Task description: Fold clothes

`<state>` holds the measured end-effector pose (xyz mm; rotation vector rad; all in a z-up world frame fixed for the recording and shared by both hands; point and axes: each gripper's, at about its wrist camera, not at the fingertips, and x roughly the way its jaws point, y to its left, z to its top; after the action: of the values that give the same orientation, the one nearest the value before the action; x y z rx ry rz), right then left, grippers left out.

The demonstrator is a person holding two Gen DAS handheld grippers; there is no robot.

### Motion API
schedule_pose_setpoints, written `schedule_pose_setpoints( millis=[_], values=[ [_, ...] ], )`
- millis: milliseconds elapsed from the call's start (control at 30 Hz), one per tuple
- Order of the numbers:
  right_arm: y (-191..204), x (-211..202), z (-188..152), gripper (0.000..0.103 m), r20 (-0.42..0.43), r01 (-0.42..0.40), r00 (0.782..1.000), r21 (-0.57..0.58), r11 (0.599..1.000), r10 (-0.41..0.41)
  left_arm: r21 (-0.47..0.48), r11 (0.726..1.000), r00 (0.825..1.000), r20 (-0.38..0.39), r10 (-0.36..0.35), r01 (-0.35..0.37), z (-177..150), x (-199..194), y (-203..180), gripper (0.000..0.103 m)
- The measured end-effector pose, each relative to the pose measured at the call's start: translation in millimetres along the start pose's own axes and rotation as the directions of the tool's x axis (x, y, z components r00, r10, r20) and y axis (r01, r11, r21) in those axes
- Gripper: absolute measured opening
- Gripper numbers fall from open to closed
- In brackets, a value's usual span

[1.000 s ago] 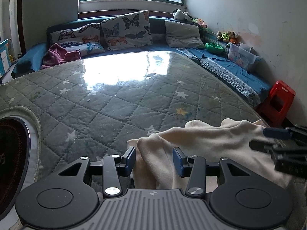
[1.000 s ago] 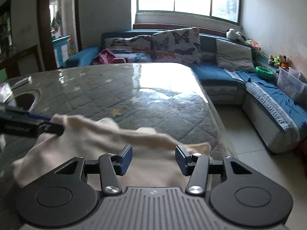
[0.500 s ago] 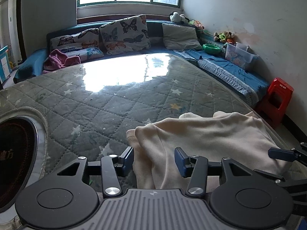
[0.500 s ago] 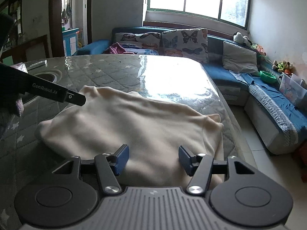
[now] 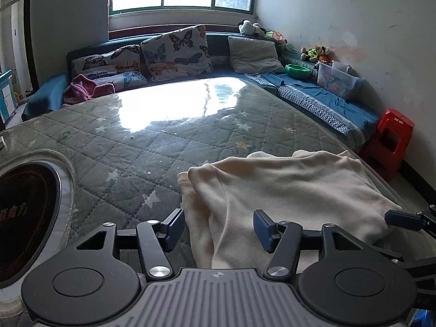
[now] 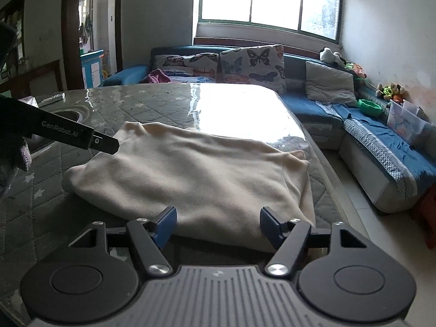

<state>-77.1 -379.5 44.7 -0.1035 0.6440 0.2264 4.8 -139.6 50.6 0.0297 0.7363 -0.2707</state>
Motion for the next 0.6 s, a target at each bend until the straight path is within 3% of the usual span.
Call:
schedule_pose_setpoints(
  millis=[67, 300, 533, 600],
  values=[
    [-0.7, -3.8, -3.1, 0.079, 0.004, 0.004, 1.0, 0.012, 1.0, -0.004, 0.008, 1.0, 1.0, 0.002, -0.003, 0.003, -3.7, -4.3, -1.9, 0.061],
    [4.6, -20.3, -16.1, 0.084, 0.02, 0.011, 1.0, 0.029, 1.0, -0.011, 0.03, 0.999, 1.0, 0.021, -0.013, 0.012, -17.0, -21.7, -13.5, 0.067],
    [14.5, -39.9, -24.9, 0.103, 0.054, 0.036, 0.998, 0.025, 0.999, -0.037, 0.046, 0.999, 0.998, 0.052, -0.025, 0.023, -27.9, -41.6, -20.2, 0.074],
    [17.4, -45.4, -27.0, 0.103, 0.063, 0.04, 0.997, 0.022, 0.999, -0.042, 0.055, 0.998, 0.998, 0.06, -0.027, 0.024, -32.1, -46.4, -21.7, 0.076]
  ],
)
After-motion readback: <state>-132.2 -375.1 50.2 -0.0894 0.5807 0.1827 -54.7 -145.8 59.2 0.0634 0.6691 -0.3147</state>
